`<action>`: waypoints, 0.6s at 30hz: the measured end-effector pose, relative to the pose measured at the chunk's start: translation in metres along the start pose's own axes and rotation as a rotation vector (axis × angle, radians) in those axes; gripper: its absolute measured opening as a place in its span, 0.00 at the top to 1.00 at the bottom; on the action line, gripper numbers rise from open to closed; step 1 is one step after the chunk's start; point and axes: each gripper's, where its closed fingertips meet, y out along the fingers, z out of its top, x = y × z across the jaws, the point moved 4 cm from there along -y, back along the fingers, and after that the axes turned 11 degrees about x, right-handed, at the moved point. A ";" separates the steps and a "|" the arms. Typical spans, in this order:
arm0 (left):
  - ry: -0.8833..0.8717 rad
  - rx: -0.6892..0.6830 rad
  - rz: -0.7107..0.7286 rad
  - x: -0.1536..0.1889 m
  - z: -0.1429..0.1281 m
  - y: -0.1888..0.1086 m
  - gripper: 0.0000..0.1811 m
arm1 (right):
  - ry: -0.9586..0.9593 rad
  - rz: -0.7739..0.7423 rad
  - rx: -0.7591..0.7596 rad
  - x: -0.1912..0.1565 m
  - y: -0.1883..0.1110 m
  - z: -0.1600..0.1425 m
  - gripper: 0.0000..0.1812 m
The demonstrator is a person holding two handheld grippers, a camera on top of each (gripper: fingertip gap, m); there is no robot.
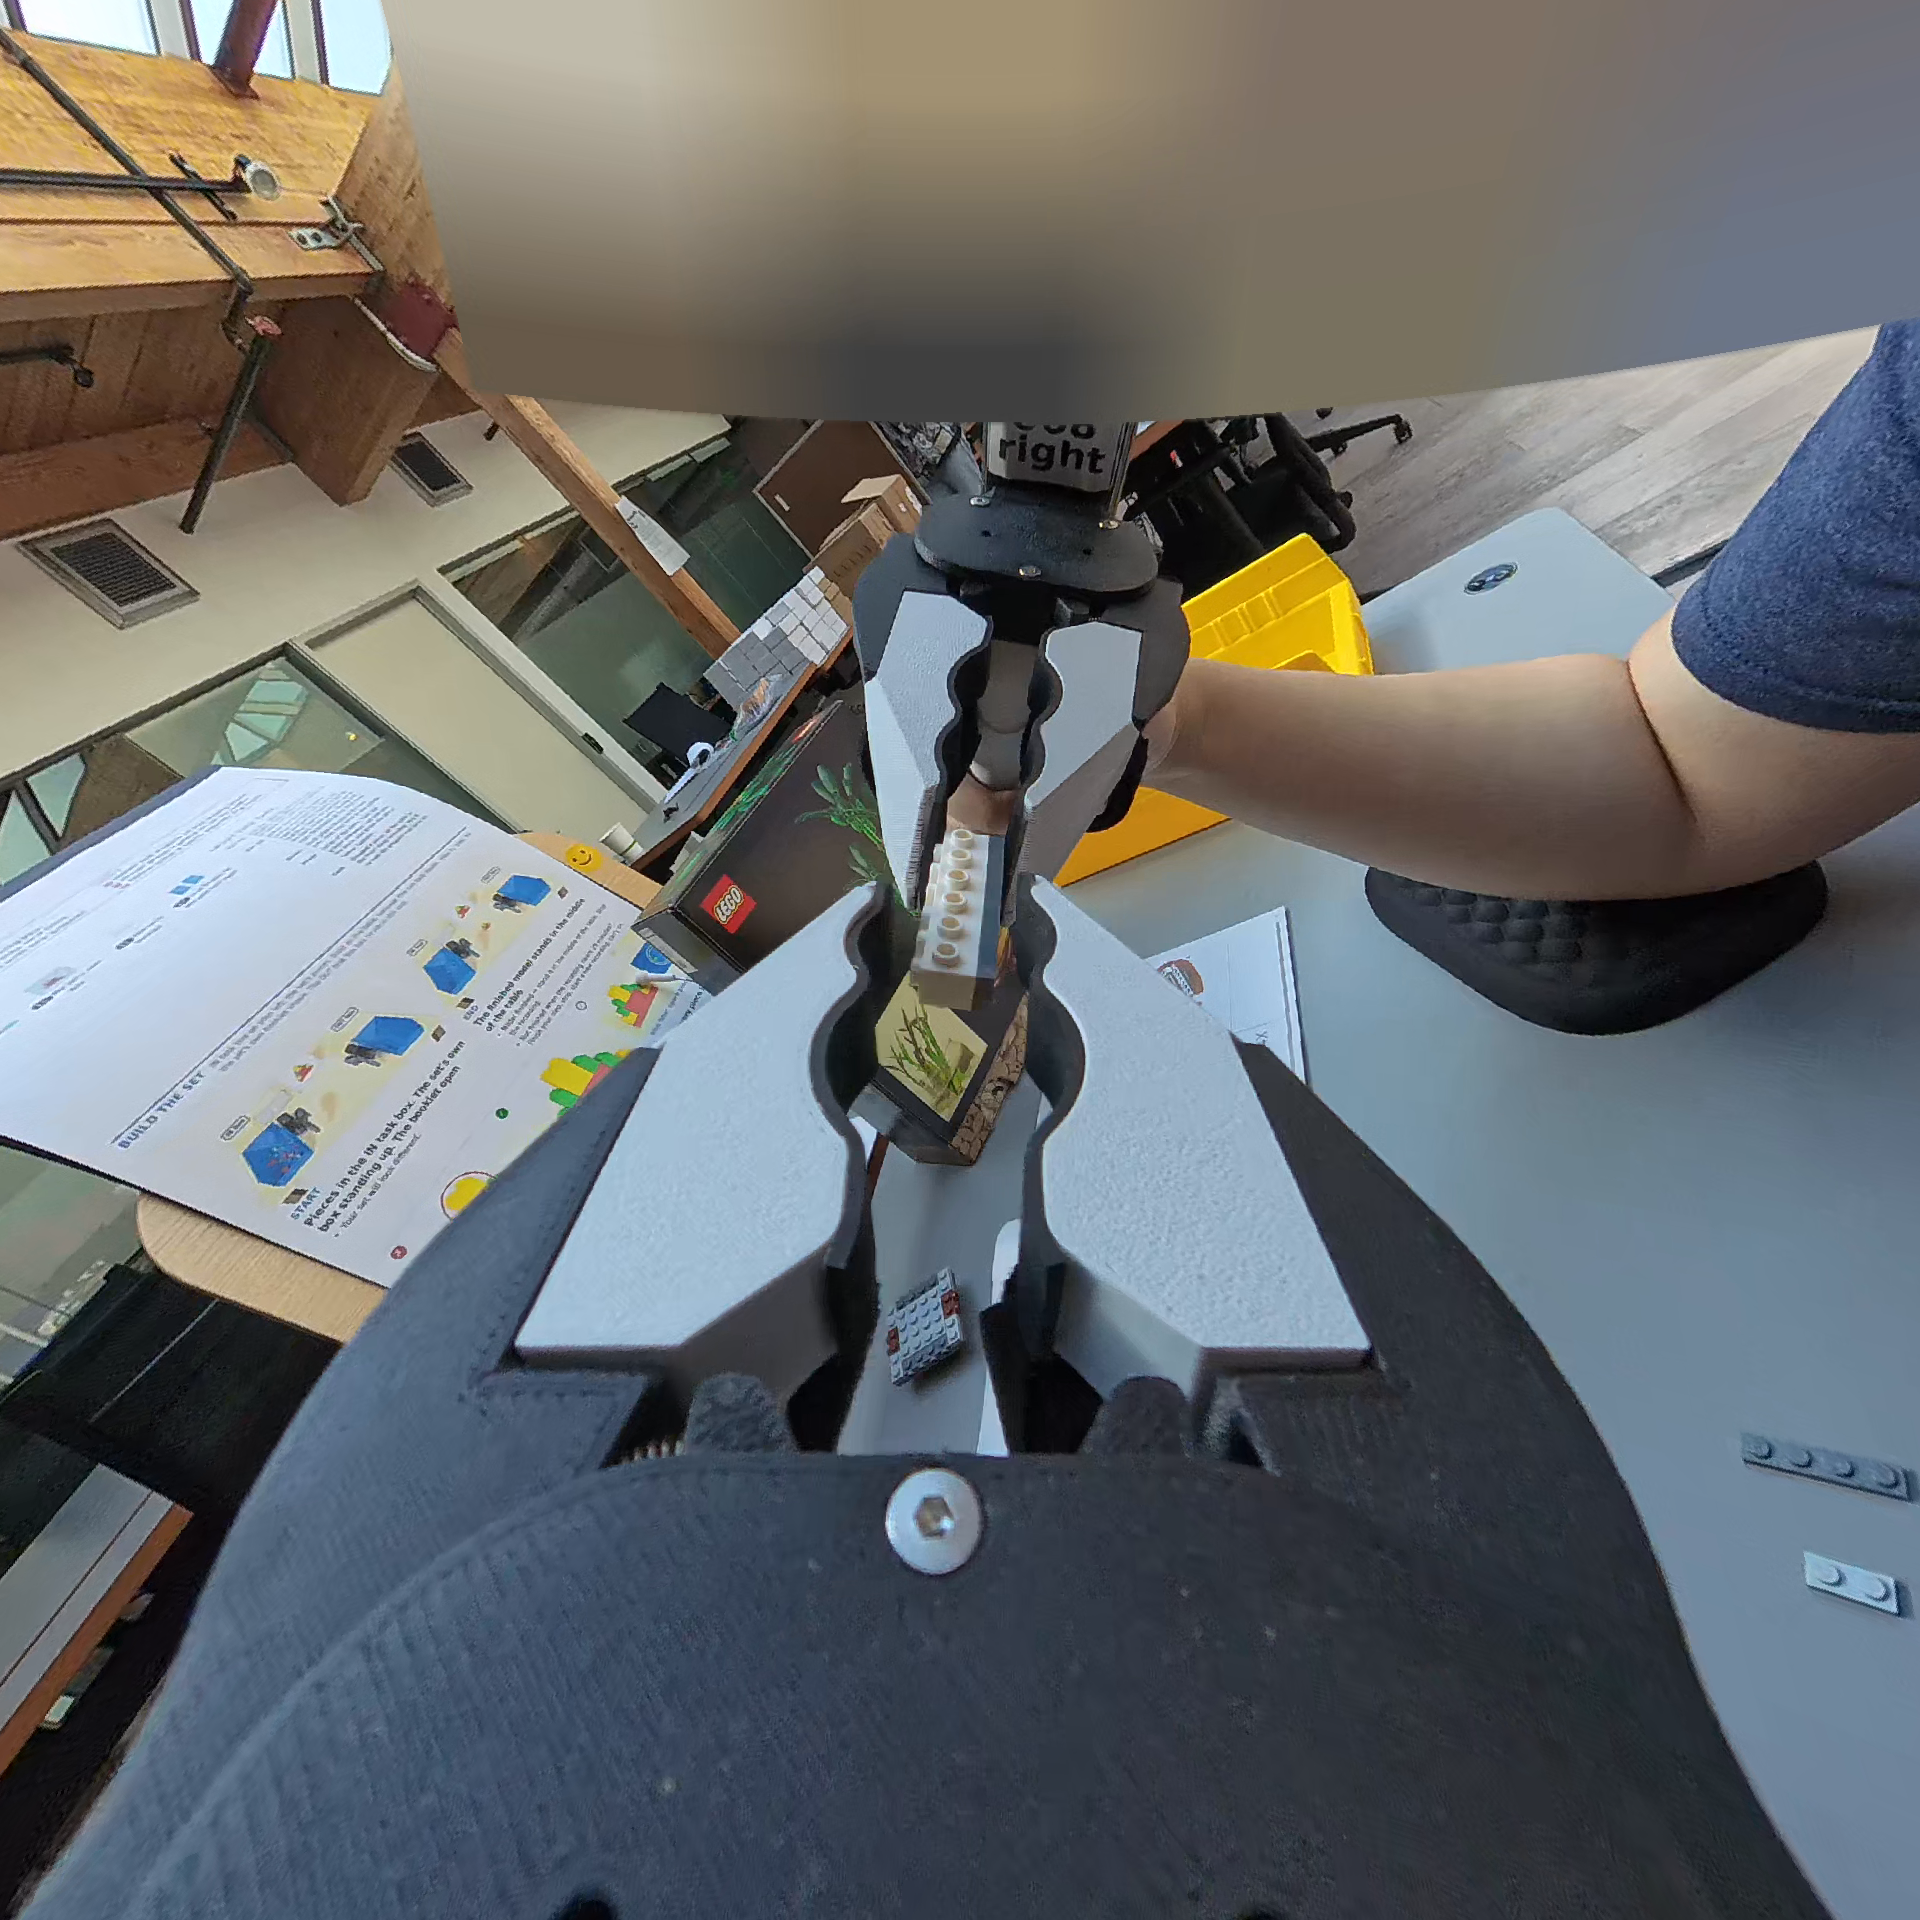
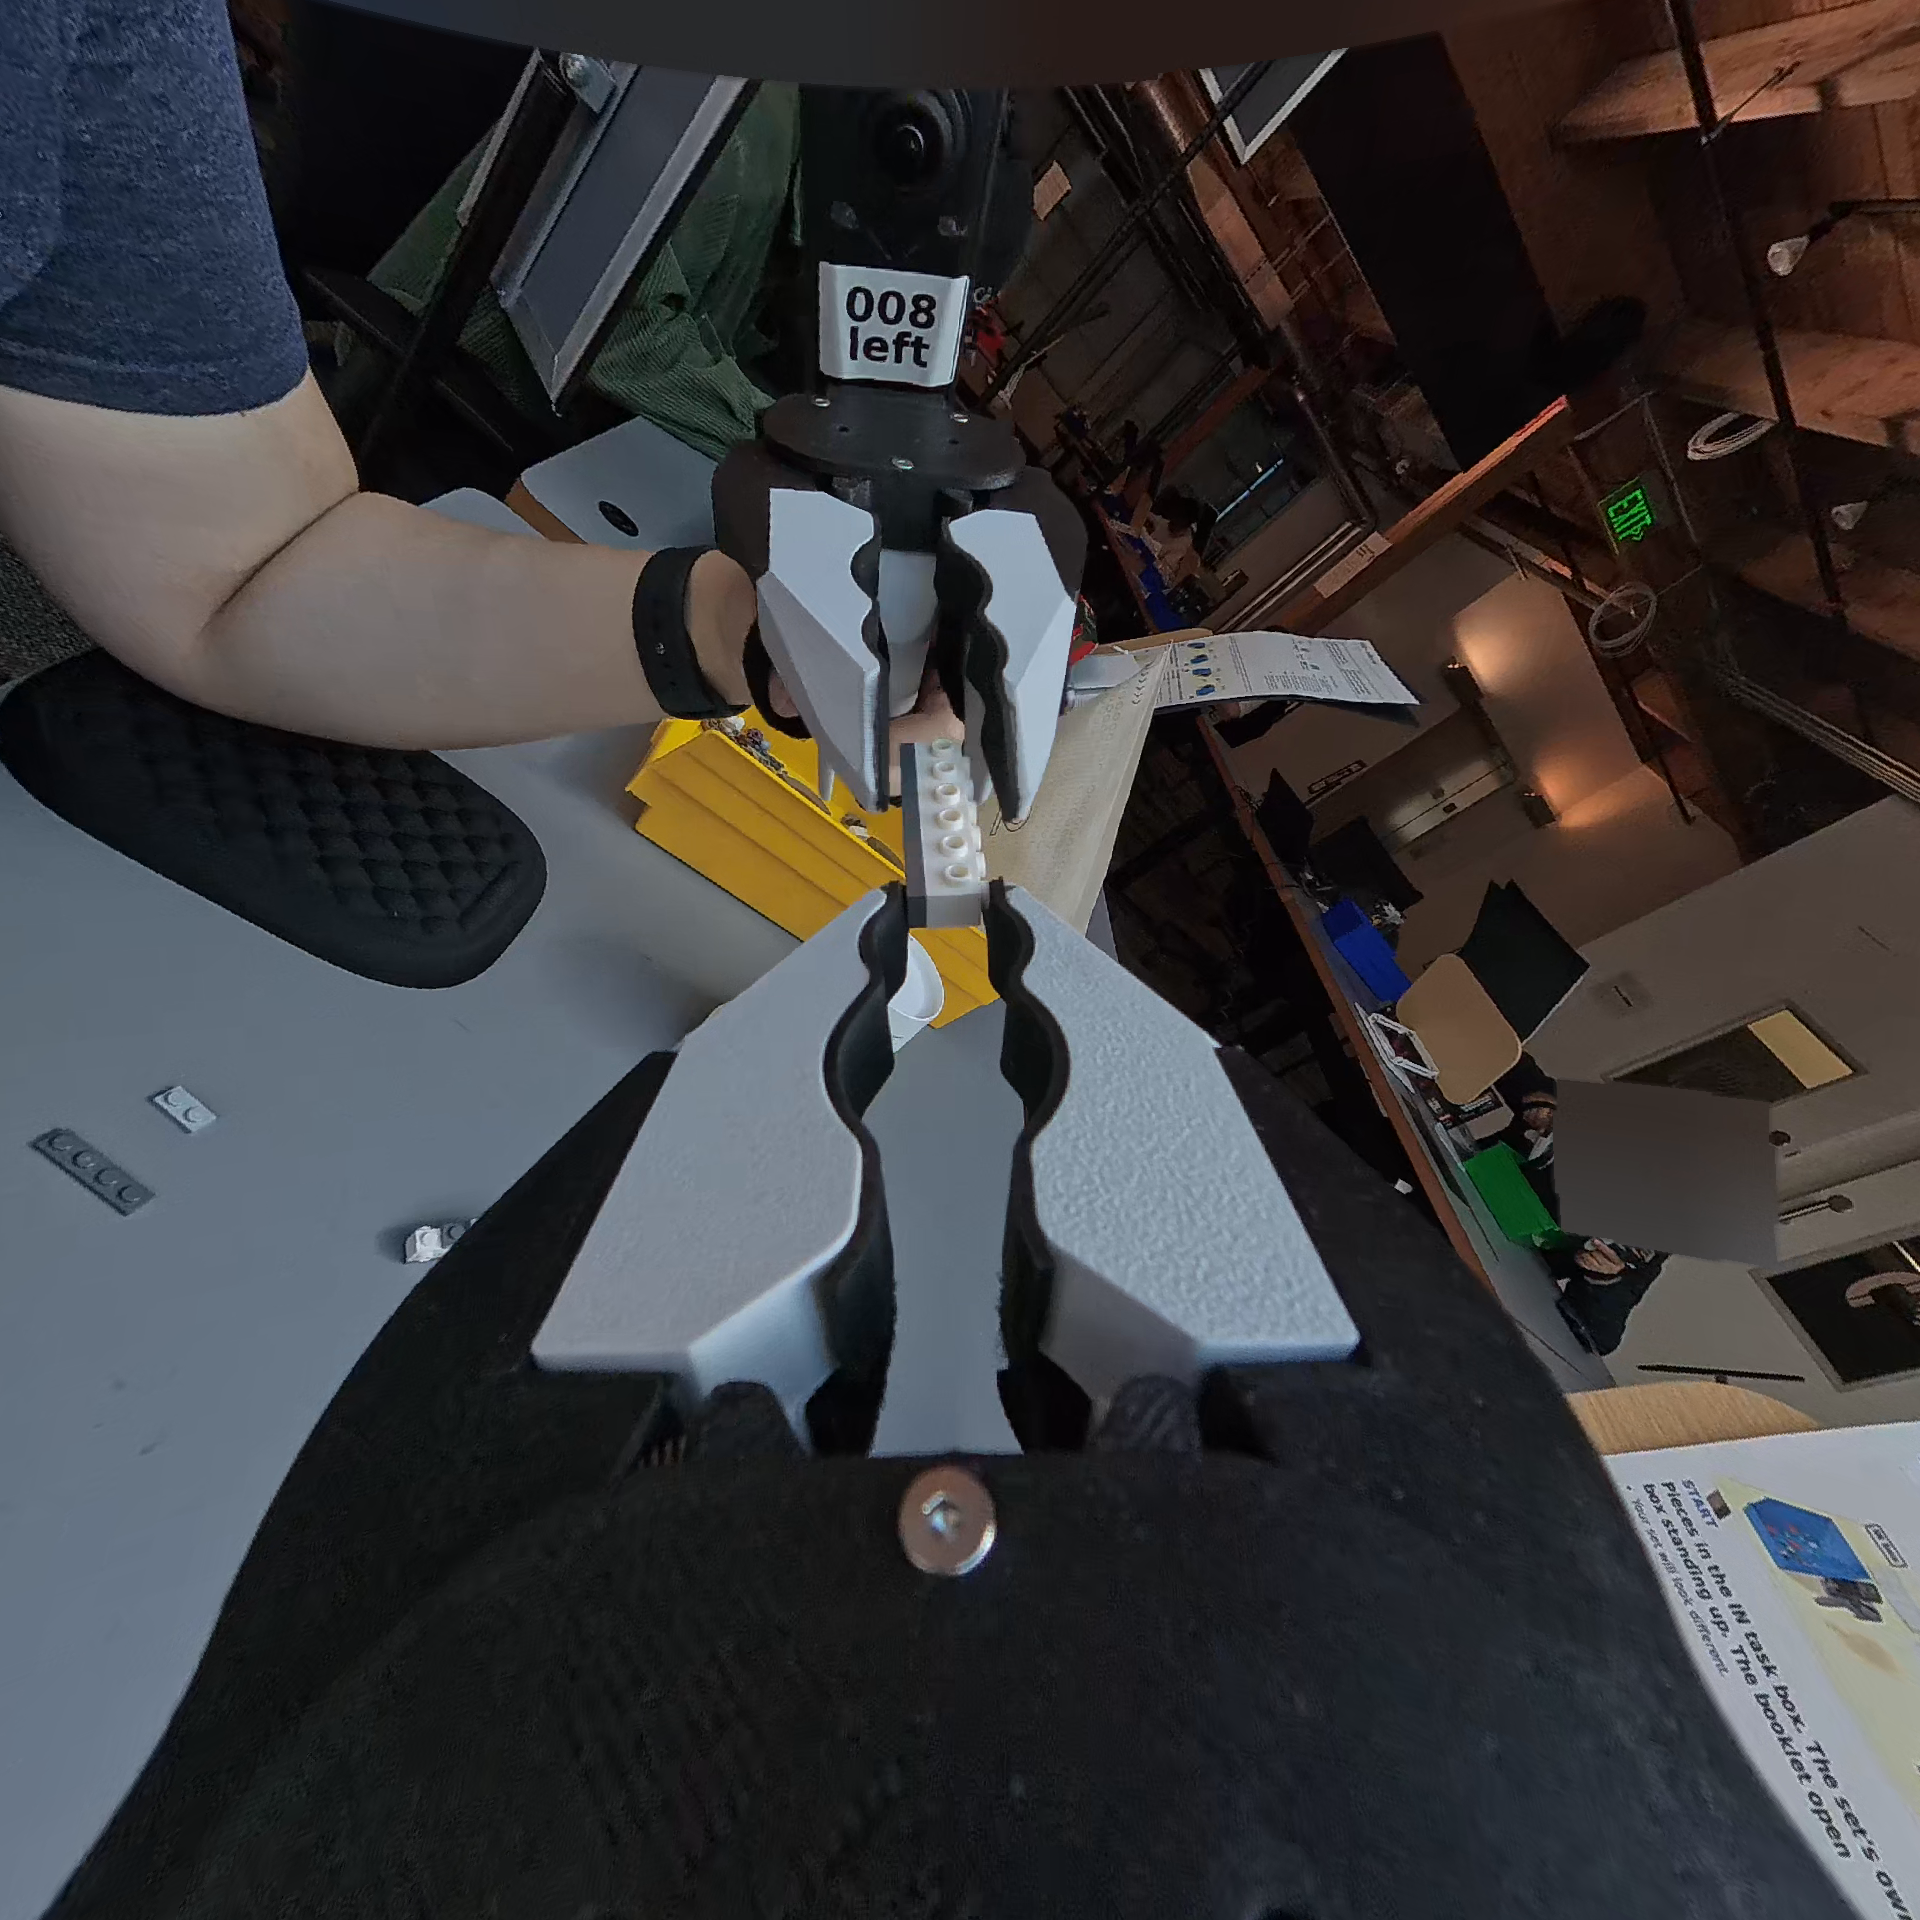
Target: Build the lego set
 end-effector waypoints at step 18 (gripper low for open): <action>-0.024 -0.031 -0.033 0.002 -0.003 0.003 0.93 | 0.004 0.009 0.021 -0.002 0.006 0.001 0.93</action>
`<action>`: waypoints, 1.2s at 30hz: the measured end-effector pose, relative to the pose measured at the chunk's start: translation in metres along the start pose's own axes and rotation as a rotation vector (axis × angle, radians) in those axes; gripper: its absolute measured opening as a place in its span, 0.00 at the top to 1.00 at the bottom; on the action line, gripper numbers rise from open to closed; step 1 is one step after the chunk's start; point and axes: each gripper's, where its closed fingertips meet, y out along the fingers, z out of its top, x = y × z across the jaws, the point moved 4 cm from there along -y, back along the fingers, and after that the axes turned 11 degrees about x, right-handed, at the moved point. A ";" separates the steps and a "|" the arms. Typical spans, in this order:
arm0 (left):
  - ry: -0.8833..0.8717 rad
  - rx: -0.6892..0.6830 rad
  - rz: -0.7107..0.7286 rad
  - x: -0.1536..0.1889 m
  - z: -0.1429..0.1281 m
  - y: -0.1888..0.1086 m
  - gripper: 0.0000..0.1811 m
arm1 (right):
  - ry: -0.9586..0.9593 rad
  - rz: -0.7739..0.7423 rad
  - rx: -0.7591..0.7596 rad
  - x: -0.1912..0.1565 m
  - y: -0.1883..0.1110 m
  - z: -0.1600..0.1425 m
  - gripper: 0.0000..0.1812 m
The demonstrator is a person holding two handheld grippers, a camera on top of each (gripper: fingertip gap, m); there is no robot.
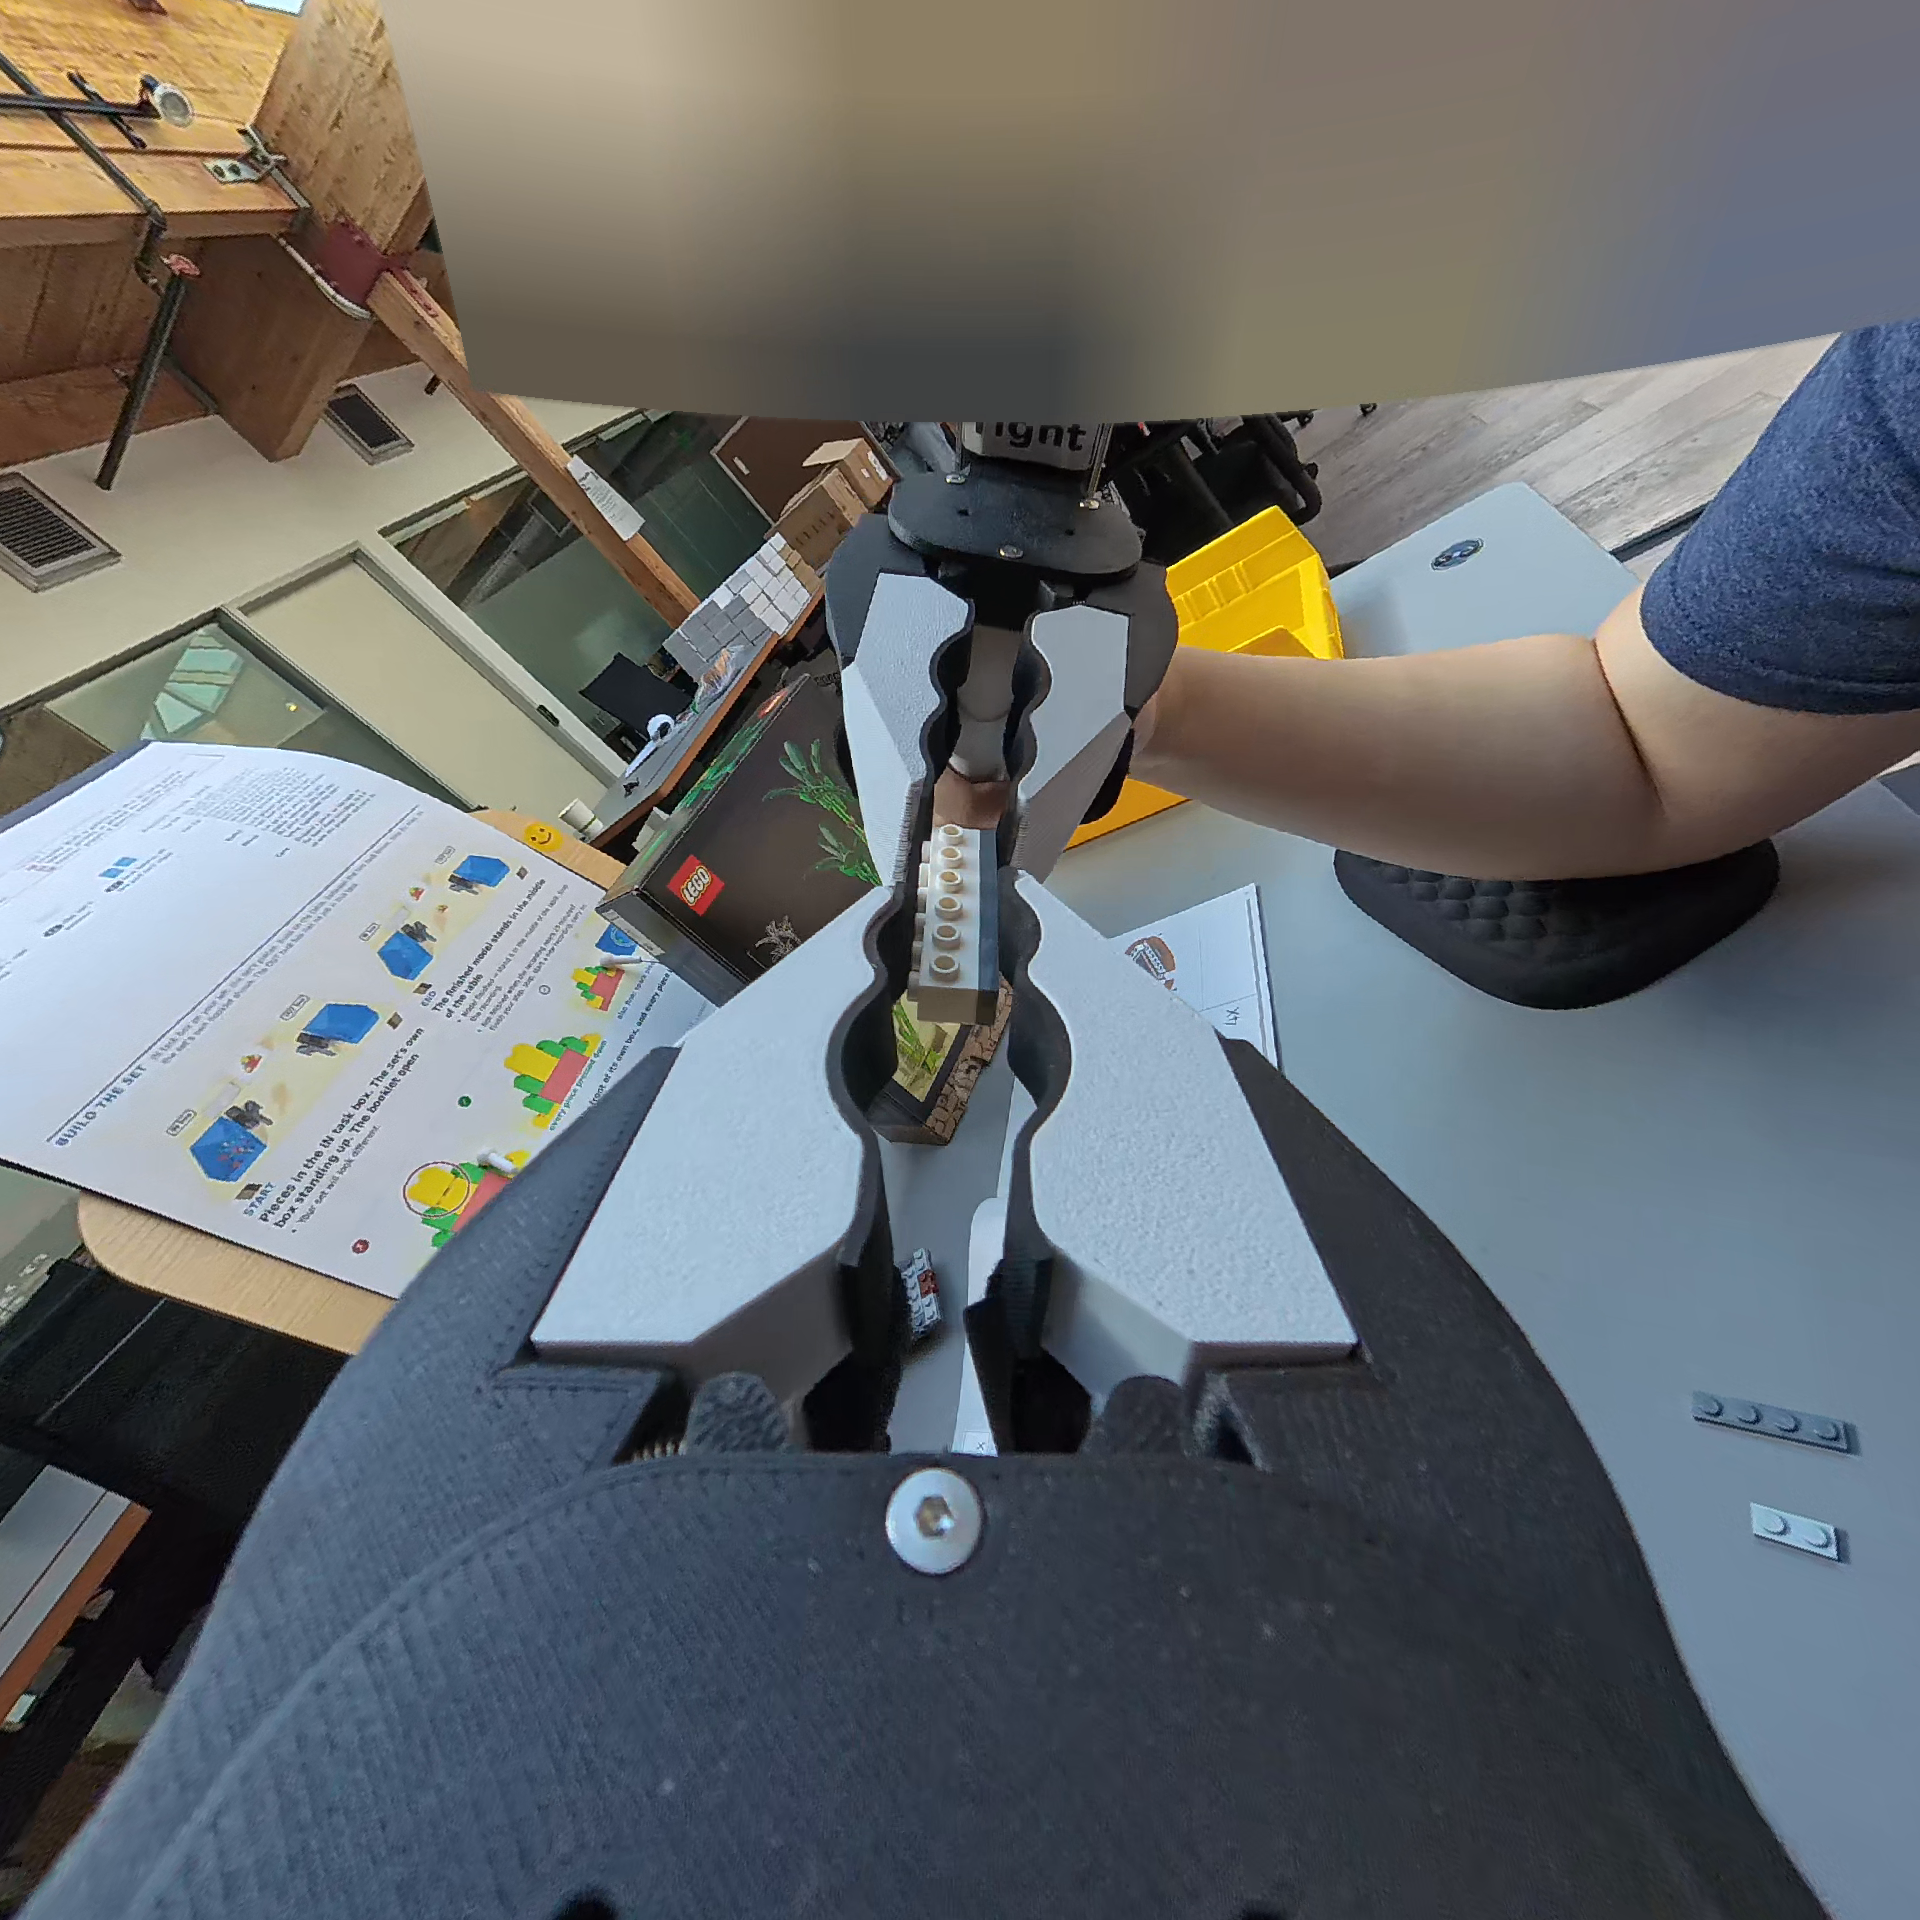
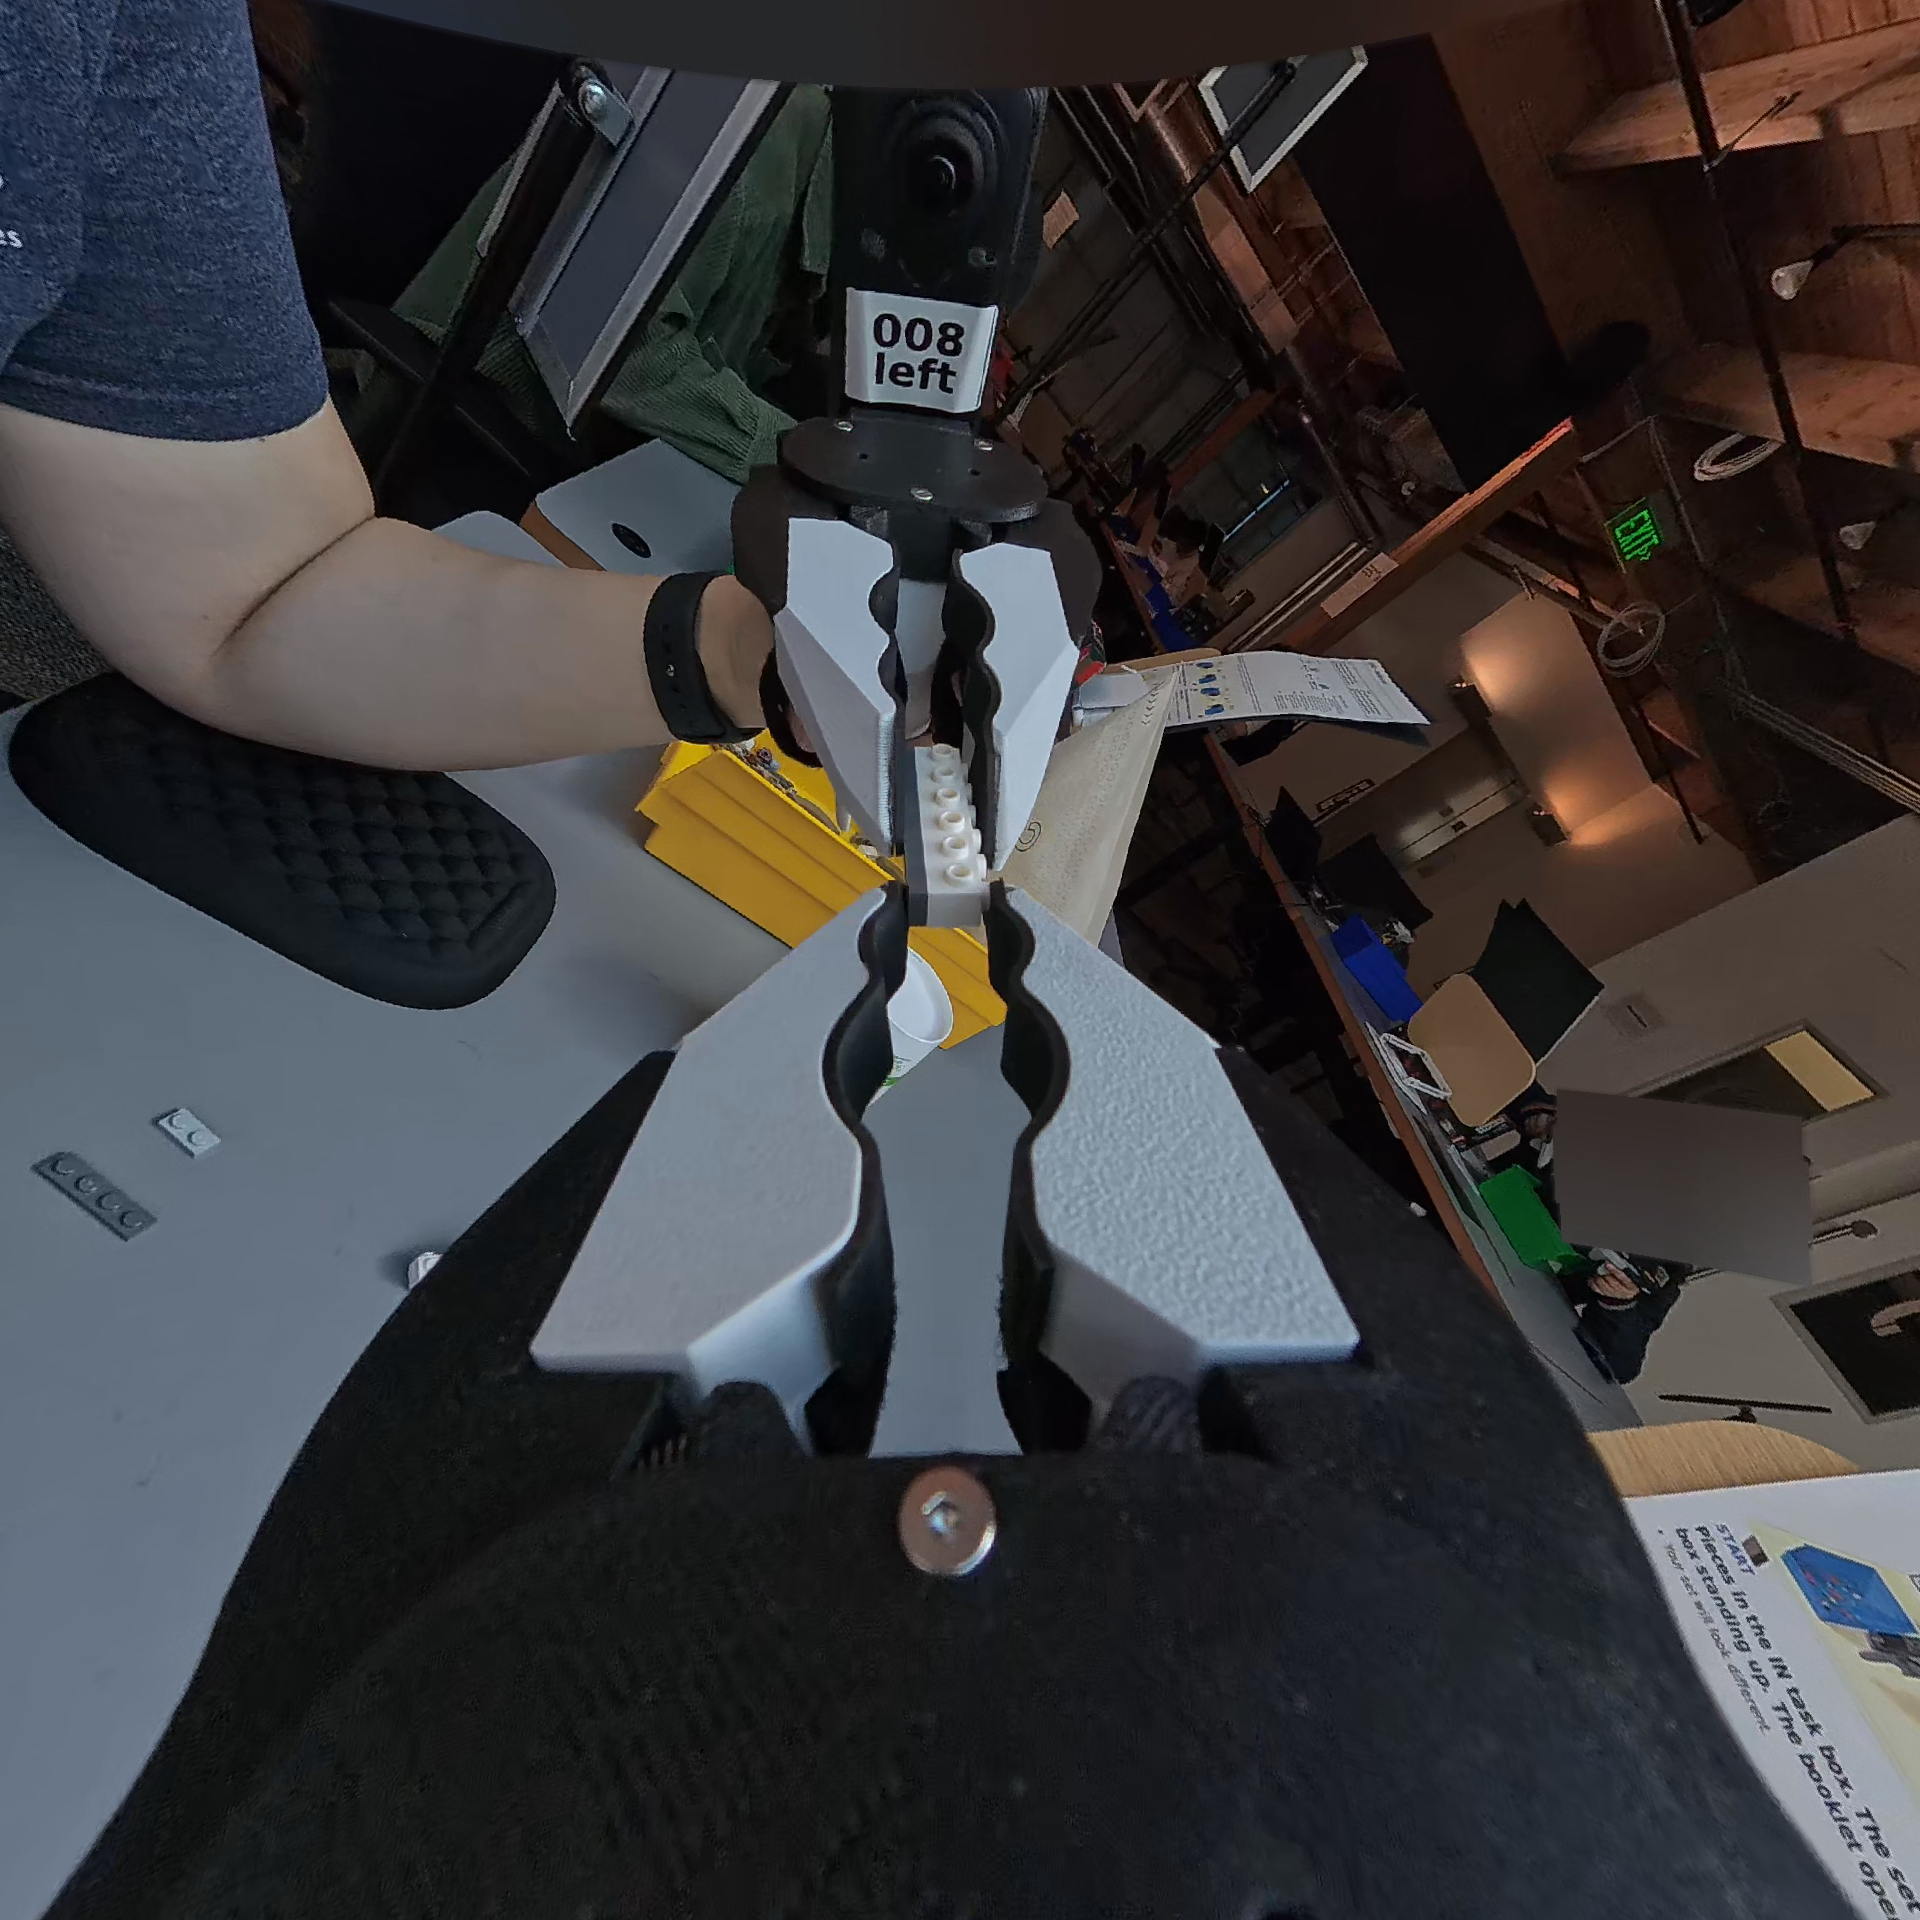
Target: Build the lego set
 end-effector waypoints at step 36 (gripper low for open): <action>-0.491 0.066 0.061 -0.029 -0.005 -0.007 0.78 | -0.149 -0.131 -0.005 0.012 -0.001 0.002 0.93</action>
